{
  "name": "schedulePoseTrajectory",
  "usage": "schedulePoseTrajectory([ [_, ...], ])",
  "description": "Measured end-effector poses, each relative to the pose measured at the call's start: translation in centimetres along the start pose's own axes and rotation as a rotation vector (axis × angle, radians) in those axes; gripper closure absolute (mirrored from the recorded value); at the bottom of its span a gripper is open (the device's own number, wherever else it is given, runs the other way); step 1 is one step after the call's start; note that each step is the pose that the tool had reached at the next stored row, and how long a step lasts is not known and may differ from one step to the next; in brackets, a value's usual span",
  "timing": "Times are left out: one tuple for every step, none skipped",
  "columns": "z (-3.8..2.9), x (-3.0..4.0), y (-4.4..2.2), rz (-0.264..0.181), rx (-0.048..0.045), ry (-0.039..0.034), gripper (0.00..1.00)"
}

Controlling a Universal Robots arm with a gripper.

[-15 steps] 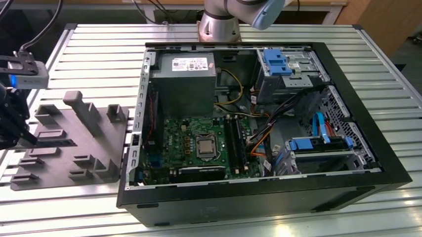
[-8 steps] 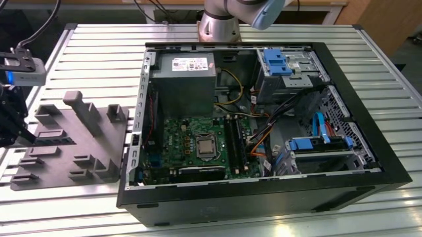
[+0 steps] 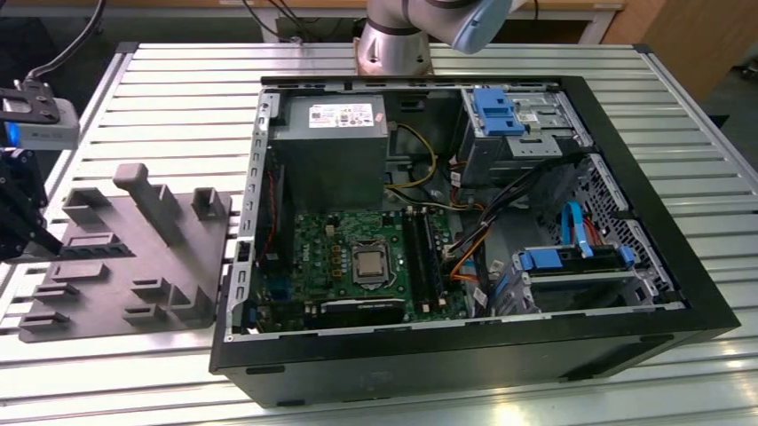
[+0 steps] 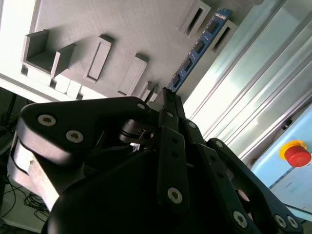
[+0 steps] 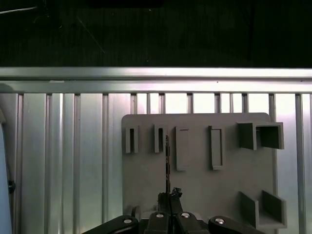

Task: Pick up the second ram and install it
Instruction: 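Pick up the second ram and move it above second insertion slot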

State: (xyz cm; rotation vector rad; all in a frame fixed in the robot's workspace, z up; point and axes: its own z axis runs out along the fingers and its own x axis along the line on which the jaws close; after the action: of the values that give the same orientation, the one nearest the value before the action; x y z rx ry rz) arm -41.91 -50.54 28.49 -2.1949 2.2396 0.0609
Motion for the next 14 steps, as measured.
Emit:
schedulePoseTrajectory([
  [-0.07,0.0,0.0,0.0,0.0,-0.0004,0.88],
  [-0.13,0.0,0.0,0.0,0.0001,-0.001,0.88],
  [-0.19,0.0,0.0,0.0,0.0003,-0.0016,0.88],
  [-0.26,-0.01,0.01,0.0,0.0005,-0.002,0.88],
  [-0.33,-0.01,0.01,0.0,0.0006,-0.0023,0.88],
  [-0.39,-0.01,0.01,0.0,0.0008,-0.0027,0.88],
  [-0.45,-0.01,0.01,0.0,0.001,-0.003,0.88],
  [-0.51,-0.01,0.01,0.0,0.0011,-0.0033,0.88],
  [-0.56,-0.01,0.01,0.0,0.0011,-0.0035,0.88],
  [-0.62,-0.02,0.01,0.0,0.0013,-0.0039,0.88],
  [-0.7,-0.02,0.02,0.0,0.0012,-0.0042,0.88],
  [-0.79,-0.02,0.02,0.0,0.0013,-0.0047,0.88],
  [-0.89,-0.03,0.02,0.0,0.0015,-0.0052,0.88],
  [-0.99,-0.03,0.02,0.0,0.0018,-0.0054,0.88],
])
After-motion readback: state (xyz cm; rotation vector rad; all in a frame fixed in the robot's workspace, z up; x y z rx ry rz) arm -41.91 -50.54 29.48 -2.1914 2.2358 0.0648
